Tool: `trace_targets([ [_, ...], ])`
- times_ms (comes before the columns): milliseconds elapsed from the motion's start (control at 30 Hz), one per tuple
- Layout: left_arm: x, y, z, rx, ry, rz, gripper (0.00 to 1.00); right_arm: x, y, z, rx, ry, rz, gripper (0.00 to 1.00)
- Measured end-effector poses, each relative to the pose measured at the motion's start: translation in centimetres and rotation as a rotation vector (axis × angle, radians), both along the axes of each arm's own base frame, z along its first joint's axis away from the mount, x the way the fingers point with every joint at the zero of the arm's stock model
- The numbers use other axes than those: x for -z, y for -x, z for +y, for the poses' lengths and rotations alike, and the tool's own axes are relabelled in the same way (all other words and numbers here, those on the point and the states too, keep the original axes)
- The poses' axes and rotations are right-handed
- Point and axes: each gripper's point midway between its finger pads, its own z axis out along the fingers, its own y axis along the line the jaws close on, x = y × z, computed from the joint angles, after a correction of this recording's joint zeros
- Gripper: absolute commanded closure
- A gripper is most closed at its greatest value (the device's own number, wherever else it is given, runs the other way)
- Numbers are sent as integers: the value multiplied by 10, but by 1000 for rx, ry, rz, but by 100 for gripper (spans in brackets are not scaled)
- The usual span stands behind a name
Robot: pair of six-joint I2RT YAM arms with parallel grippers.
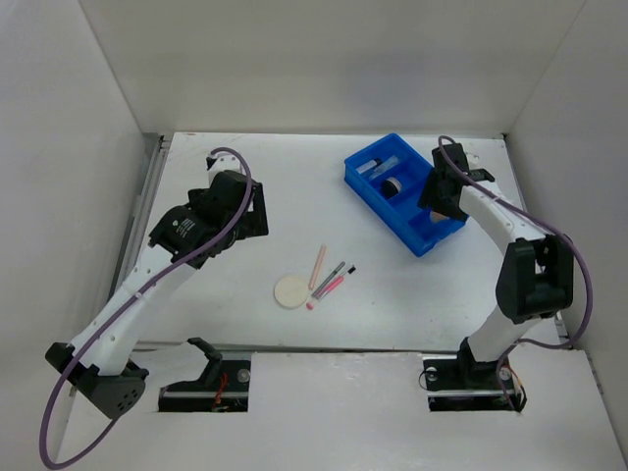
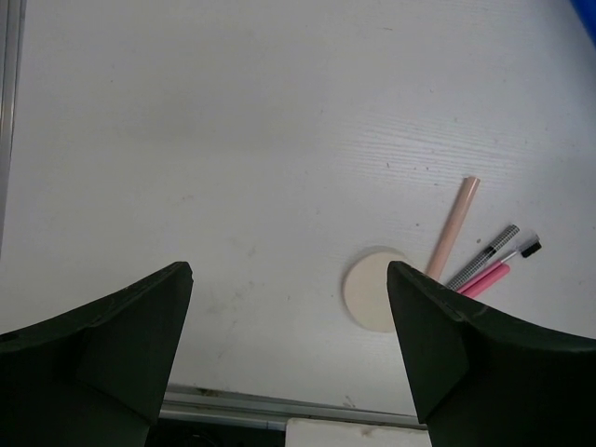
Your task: Organize the makeup
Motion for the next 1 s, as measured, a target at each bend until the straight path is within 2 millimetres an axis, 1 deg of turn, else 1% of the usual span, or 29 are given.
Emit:
trace_targets([
  [33,1,0,0,1,-1,3,17,1,-1,0,-4,0,2,16],
  [133,2,0,-1,2,-2,8,17,0,0,1,-8,0,1,16],
  [167,2,0,-1,3,-2,8,17,-2,0,1,-7,-2,-6,19],
  [200,2,0,-1,3,-2,8,17,-7,0,3,-12,-3,-16,25],
  [267,2,0,-1,3,-3,10,17,-18,2,6,-17,-9,-46,28],
  [300,2,0,-1,3,-3,10,17,-30,4,16,-37,-16,-78,30],
  [333,2,0,-1,3,-3,10,17,-42,7,28,-63,-23,-109,30],
  [367,2,0,0,1,-5,10,17,-54,12,45,-103,-35,-144,30],
  [400,2,0,1,-4,-7,9,17,-66,18,68,-154,-58,-175,30],
  [467,2,1,4,-24,-14,9,17,-80,37,125,-288,-113,-212,30],
  [533,0,3,10,-58,-17,7,17,-82,66,187,-448,-180,-210,26],
  [567,-3,4,13,-77,-16,-1,18,-78,83,219,-536,-208,-195,22],
  [600,-7,4,16,-102,-10,-11,19,-72,100,246,-615,-232,-174,20],
  [633,-12,5,20,-133,-6,-23,19,-65,114,268,-681,-245,-155,20],
  [700,-27,6,31,-203,4,-66,19,-42,149,310,-825,-249,-91,19],
  [767,-42,10,44,-285,18,-116,19,-20,173,334,-930,-226,-35,19],
  [800,-48,13,52,-320,22,-139,19,-9,181,345,-972,-212,-10,19],
  [867,-61,21,69,-396,34,-191,19,11,186,361,-1031,-177,33,19],
  [1000,-79,38,97,-499,61,-273,18,40,172,384,-1088,-121,67,19],
])
